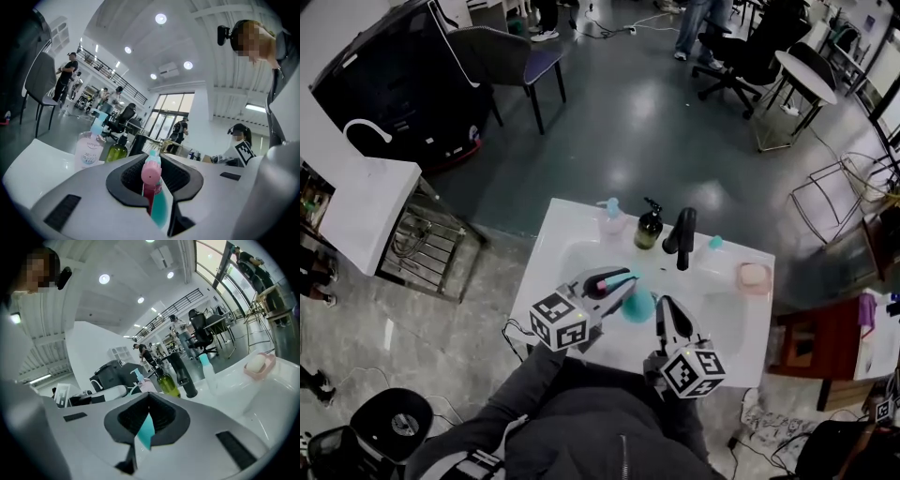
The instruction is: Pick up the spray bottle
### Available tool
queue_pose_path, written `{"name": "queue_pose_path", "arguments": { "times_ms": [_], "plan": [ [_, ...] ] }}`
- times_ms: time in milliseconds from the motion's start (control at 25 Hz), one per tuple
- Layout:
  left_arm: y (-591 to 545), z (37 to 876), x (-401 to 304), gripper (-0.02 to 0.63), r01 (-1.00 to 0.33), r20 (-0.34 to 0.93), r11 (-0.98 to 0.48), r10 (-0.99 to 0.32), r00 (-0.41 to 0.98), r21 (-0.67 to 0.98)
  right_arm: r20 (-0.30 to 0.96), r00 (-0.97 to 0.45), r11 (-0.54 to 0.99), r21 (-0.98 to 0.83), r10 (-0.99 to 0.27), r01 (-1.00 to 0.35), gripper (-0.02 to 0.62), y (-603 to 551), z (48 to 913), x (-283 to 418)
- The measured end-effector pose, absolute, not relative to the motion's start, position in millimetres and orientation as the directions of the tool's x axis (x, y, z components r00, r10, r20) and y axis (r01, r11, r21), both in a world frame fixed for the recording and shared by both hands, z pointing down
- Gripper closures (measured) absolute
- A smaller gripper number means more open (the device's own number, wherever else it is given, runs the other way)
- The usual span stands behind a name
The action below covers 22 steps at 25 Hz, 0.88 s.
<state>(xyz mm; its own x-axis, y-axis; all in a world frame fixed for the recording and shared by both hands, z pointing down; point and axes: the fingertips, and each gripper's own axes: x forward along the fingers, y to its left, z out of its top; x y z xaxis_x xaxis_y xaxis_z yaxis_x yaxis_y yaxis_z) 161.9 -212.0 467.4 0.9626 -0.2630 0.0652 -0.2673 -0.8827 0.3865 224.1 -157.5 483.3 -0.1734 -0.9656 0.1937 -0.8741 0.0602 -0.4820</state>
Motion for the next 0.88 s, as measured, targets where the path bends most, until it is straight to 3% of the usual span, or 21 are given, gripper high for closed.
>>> {"name": "queue_pose_path", "arguments": {
  "times_ms": [880],
  "plan": [
    [-212,459,136,0.522,-0.308,0.064,-0.876,-0.307,0.950,0.370,0.188,-0.236,0.131,-0.444,-0.953,-0.886,0.586,-177,479,192]
  ]
}}
